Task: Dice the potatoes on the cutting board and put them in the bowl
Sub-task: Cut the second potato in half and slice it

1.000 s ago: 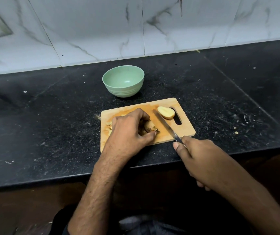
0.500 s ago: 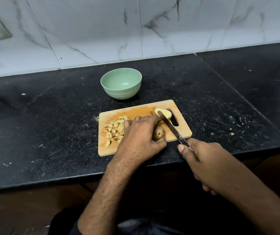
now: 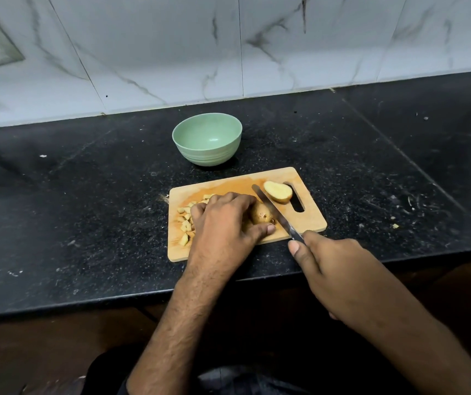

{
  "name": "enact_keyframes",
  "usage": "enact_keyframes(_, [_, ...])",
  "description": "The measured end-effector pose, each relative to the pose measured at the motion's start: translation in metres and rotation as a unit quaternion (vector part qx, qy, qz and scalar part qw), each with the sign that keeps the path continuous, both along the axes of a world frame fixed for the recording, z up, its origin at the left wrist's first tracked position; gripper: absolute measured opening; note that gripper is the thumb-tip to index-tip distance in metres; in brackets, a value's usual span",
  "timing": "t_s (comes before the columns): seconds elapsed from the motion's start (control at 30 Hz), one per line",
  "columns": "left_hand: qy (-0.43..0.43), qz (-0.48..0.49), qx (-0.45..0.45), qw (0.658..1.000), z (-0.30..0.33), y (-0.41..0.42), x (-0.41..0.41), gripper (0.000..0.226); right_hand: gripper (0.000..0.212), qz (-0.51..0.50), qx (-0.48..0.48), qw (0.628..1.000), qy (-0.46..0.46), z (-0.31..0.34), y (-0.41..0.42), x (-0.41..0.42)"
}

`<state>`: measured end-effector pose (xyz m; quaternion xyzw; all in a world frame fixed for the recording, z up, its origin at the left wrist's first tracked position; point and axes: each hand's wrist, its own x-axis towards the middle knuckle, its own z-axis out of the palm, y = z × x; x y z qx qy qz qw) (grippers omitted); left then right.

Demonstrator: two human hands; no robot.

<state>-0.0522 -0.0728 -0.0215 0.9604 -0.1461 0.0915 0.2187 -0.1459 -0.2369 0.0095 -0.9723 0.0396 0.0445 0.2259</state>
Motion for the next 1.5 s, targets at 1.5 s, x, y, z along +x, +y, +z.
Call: enact_keyframes(1.5, [-0.038,0.011,-0.011,0.999,-0.016,-0.006,-0.005,0.045,0.03,0.074,-0.069,0.981,0.167,0.021,-0.022,-0.028])
